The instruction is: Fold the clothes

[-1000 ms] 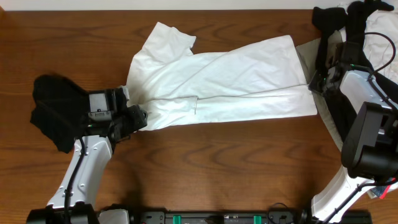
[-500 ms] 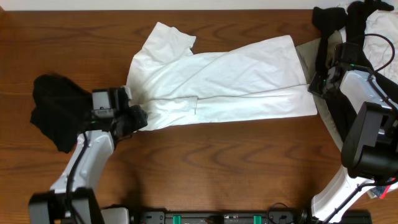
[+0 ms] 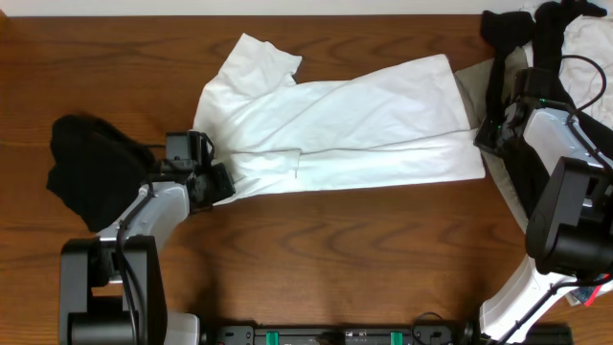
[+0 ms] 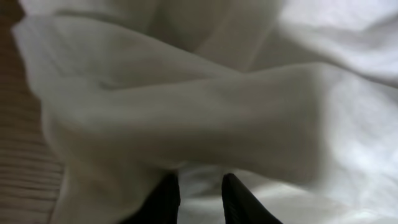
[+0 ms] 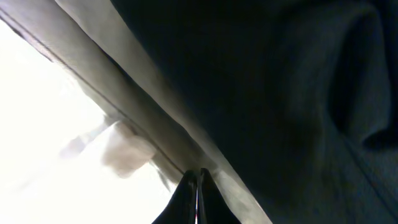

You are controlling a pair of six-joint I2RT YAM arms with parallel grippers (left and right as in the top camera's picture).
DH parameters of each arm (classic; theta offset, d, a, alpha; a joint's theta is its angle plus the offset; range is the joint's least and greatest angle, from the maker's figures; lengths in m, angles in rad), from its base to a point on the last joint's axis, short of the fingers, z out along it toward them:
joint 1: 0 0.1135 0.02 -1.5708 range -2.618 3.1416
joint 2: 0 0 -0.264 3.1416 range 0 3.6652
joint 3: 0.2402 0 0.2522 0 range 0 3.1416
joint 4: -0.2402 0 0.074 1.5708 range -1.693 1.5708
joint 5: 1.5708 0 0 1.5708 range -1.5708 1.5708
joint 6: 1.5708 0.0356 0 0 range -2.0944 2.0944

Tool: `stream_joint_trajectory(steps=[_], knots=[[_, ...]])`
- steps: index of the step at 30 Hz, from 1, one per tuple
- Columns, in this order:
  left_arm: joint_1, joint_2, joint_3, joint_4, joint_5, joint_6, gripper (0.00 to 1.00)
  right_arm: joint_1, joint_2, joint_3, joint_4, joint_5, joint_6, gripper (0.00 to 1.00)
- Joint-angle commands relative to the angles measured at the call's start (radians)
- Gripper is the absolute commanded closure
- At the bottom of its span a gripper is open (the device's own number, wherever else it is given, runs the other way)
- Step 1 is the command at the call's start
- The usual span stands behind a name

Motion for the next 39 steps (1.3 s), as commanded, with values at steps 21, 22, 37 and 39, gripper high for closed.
stream_joint_trajectory(steps=[21,22,37,39], knots=[[0.051,0.080,-0.018,-0.280,-0.285,0.015,0.72,0.003,-0.027,0.008,-0.120,-0.384,-0.255,0.96],[0.051,0.080,-0.018,-0.280,-0.285,0.015,0.72,0.003,-0.027,0.008,-0.128,-0.426,-0.278,0.96],[0.051,0.080,-0.018,-0.280,-0.284,0.014,0.72,0.054,-0.027,0.008,-0.219,-0.463,-0.364,0.90],[0.051,0.080,-0.018,-0.281,-0.284,0.014,0.72,0.066,-0.027,0.004,-0.213,-0.428,-0.364,0.90]])
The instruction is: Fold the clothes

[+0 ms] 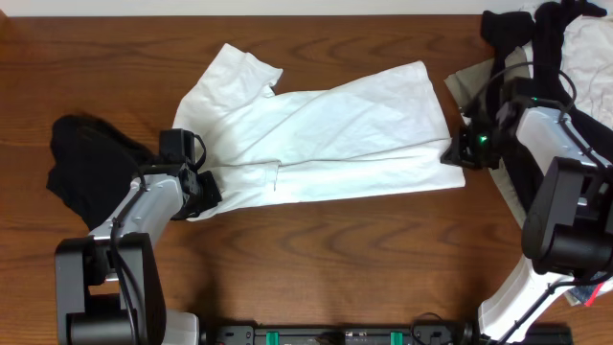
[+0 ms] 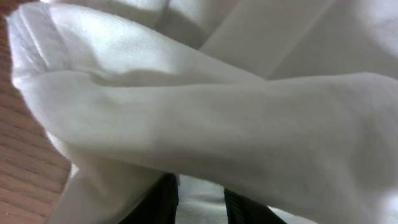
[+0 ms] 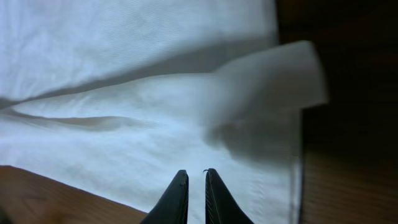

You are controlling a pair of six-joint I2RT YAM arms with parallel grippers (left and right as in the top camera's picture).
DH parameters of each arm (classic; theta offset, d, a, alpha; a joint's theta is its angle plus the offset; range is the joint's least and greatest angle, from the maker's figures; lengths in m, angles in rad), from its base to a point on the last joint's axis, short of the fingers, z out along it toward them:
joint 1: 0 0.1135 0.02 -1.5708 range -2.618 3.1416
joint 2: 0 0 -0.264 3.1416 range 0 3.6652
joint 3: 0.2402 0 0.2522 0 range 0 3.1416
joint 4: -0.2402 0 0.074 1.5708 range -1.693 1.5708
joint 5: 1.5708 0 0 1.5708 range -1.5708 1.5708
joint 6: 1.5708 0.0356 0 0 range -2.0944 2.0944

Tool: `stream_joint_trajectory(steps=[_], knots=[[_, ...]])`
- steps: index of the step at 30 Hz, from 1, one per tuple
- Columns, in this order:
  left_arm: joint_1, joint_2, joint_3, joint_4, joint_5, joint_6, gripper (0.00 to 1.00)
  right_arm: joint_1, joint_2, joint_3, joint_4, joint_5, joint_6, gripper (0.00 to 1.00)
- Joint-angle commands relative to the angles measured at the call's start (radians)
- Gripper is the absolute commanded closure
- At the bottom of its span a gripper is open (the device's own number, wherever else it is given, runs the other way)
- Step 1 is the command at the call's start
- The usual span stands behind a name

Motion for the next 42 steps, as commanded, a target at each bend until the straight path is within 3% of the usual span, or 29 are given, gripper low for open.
stream_joint_trajectory(steps=[1,13,29,42], knots=[[0.016,0.070,-0.073,-0.048,-0.104,0.013,0.72,0.029,-0.027,0.000,0.008,0.045,-0.023,0.90],[0.016,0.070,-0.073,-0.072,-0.103,0.013,0.71,0.052,-0.027,-0.204,0.191,0.194,0.021,0.93],[0.017,0.070,-0.073,-0.222,-0.104,0.013,0.71,0.004,-0.027,-0.379,0.018,0.561,0.322,0.99],[0.016,0.070,-0.073,-0.225,-0.104,0.013,0.73,-0.125,-0.027,-0.437,0.008,0.562,0.334,0.99]])
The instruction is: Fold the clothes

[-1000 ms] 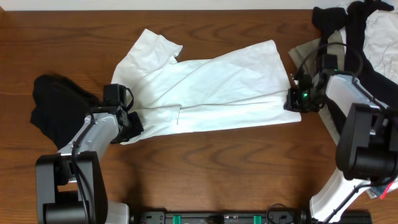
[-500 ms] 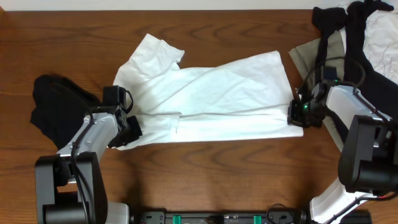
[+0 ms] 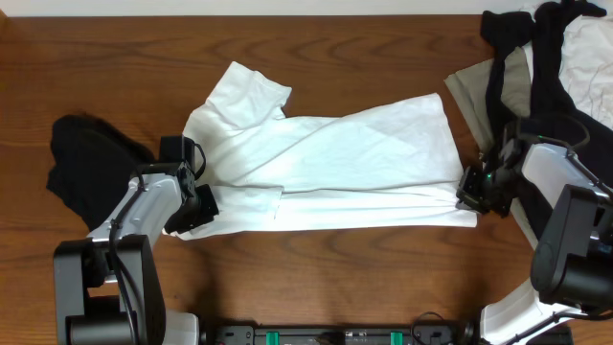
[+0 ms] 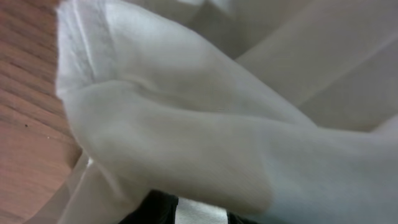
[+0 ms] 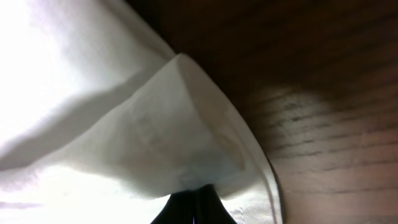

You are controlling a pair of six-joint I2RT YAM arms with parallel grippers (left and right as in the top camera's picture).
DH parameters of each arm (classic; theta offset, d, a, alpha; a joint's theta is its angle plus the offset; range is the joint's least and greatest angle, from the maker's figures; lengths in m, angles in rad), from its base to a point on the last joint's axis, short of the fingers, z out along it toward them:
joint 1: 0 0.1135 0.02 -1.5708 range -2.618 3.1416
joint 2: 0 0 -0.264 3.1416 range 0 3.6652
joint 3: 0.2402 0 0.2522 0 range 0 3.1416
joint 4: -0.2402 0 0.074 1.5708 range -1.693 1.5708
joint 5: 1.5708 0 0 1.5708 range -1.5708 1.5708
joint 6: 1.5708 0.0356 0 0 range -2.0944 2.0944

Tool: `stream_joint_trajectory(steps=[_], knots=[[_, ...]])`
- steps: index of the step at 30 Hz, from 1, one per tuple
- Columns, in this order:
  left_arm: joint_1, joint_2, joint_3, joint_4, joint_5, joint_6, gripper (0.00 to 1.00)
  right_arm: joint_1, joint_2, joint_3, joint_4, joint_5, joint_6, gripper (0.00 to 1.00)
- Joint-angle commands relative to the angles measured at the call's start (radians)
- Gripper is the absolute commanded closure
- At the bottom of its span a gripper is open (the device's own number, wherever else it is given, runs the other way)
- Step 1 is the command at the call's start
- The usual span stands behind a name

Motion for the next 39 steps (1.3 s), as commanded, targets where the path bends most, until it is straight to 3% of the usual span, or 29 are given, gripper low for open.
stream_joint_trajectory(steps=[1,8,16,21,28,33,39], knots=[[0.012,0.074,-0.081,-0.042,-0.057,0.013,0.73,-0.050,0.125,-0.123,-0.001,0.355,0.028,0.99],[0.009,-0.015,-0.081,-0.057,-0.046,0.026,0.78,-0.032,0.059,-0.109,0.005,0.301,0.023,0.99],[0.009,-0.360,-0.080,-0.109,-0.015,0.025,0.77,-0.029,-0.233,-0.029,-0.033,0.170,0.004,0.99],[0.009,-0.568,-0.080,-0.092,-0.013,0.025,0.58,-0.027,-0.455,0.020,-0.046,0.160,-0.004,0.92],[0.009,-0.749,-0.080,-0.010,0.042,0.034,0.50,-0.027,-0.653,0.022,-0.028,0.158,-0.030,0.85],[0.009,-0.682,0.006,0.036,0.129,0.053,0.44,-0.026,-0.684,0.023,-0.014,0.042,-0.122,0.79],[0.009,-0.353,0.257,0.010,0.158,0.156,0.39,-0.026,-0.677,0.023,-0.028,0.037,-0.142,0.72]])
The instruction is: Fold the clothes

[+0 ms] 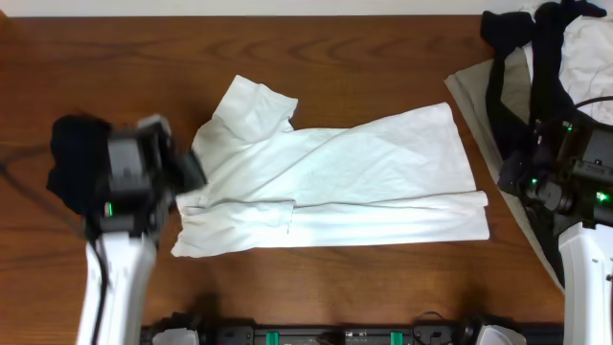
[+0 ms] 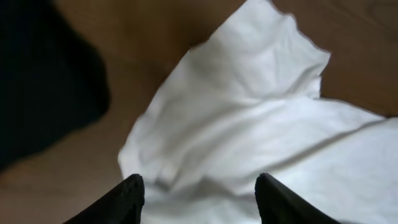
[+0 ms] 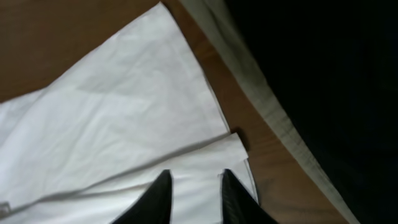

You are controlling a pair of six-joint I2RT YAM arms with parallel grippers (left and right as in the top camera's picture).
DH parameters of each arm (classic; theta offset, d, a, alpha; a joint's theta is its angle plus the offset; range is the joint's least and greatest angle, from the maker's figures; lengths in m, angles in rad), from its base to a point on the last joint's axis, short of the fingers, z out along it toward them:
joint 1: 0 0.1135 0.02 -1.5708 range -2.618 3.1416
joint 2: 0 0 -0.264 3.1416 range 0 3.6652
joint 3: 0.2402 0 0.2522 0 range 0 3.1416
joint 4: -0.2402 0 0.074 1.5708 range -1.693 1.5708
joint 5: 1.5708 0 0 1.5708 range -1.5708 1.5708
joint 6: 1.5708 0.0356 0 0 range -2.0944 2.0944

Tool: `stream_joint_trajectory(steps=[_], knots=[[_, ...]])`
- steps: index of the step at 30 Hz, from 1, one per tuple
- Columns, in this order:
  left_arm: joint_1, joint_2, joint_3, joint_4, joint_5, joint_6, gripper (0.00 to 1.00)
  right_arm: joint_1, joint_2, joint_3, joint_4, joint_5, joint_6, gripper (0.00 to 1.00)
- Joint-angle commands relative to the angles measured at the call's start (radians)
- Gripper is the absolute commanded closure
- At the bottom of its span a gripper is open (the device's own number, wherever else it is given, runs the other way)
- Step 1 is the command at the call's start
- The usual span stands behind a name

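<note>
A white t-shirt [image 1: 326, 182] lies spread lengthwise on the wooden table [image 1: 364, 287], its near edge folded up into a long band. The sleeve end [image 2: 249, 81] shows in the left wrist view, the hem corner [image 3: 230, 146] in the right wrist view. My left gripper [image 2: 200, 186] hangs open above the shirt's left end, nothing between its fingers. My right gripper [image 3: 194, 183] is raised over the right hem, jaws apart and empty. Overhead, both arms are lifted off the cloth: left arm [image 1: 134, 172], right arm [image 1: 575, 177].
A black garment [image 1: 77, 163] lies bunched at the left edge of the table. A pile of dark, grey and white clothes [image 1: 536, 57] sits at the right rear, spilling down the right side beside the shirt's hem.
Both grippers have let go of the shirt and now stand open, raised above it. The shirt lies flat with its near edge folded over.
Both grippers were shut on the shirt's near edge, left at the sleeve end, right at the hem. The shirt shifted left and then toward the table's front. Now it lies released with the near band folded, both arms lifted.
</note>
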Motion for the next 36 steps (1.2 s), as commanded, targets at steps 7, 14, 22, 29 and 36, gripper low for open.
stream_joint_trajectory(steps=[7,14,22,29,36], knots=[[0.008,0.526,0.341,-0.014,0.108,0.171,0.34,-0.006,0.036,0.004,-0.009,-0.027,-0.036,0.72],[0.008,0.767,0.432,0.033,0.097,0.182,0.35,-0.006,0.068,0.004,-0.018,-0.027,-0.036,0.73],[0.008,0.821,0.432,0.121,0.016,0.216,0.36,-0.006,0.068,0.003,-0.022,-0.026,-0.037,0.73],[0.008,0.858,0.431,0.138,0.018,0.233,0.36,-0.006,0.068,0.003,-0.023,-0.026,-0.037,0.74],[0.008,0.904,0.431,0.153,0.022,0.233,0.36,-0.006,0.068,0.003,-0.027,-0.026,-0.037,0.74]])
